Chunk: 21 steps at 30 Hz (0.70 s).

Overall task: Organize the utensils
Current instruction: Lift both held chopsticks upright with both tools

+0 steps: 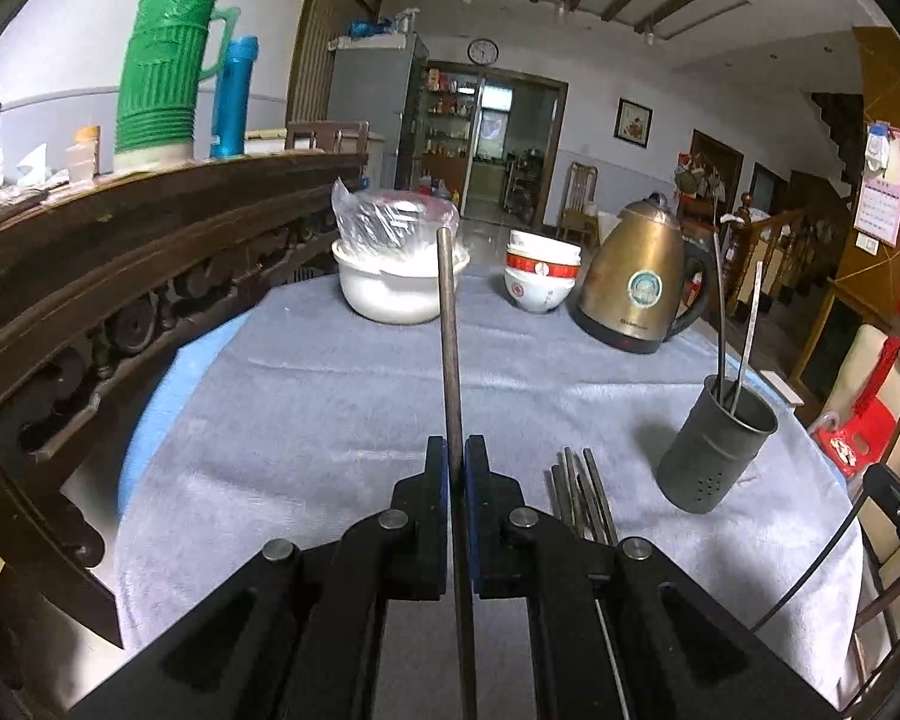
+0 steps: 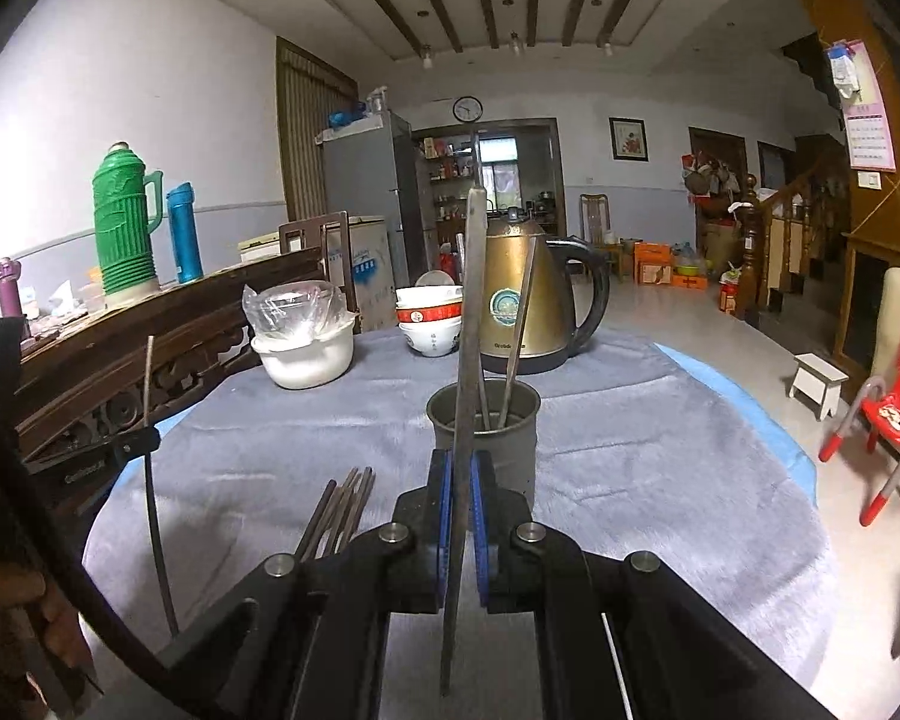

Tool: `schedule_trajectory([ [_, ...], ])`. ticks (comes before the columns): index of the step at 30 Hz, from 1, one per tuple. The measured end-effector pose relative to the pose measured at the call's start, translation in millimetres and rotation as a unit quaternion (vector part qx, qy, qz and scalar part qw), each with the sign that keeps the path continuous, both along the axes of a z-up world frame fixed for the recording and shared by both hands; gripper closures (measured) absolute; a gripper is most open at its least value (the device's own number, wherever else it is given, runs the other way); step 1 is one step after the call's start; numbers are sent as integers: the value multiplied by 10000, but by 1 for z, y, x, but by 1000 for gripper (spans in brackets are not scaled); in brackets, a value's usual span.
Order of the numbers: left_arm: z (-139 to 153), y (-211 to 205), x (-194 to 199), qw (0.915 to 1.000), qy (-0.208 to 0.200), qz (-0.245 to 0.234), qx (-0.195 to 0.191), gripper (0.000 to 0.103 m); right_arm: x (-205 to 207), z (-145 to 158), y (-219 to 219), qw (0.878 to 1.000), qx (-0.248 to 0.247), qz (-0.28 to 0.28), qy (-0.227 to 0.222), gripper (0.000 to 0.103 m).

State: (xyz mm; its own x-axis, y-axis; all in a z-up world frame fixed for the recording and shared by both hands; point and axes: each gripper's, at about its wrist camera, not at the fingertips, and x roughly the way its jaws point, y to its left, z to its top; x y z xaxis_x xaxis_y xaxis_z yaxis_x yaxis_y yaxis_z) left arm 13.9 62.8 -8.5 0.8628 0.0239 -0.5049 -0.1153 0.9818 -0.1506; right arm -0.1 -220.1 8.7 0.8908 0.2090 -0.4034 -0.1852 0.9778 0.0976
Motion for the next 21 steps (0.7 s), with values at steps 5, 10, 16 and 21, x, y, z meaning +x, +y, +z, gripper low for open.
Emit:
schedule_trajectory([
  [5, 3, 3, -7, 10000, -43, -29, -84, 98, -7, 2, 0, 10000, -10, -18, 27, 96],
  [10, 7, 5, -19, 9998, -106, -50, -139, 97, -14, 2, -1, 10000, -1, -49, 39, 96],
  [16, 14, 3, -32, 9996, -150, -128, -183, 98, -20, 2, -5, 10000, 26, -60, 64, 96],
  [21, 18, 2, -33, 9993, -141, -177, -283, 98, -23, 2, -9, 9999, 114, -77, 88, 96],
])
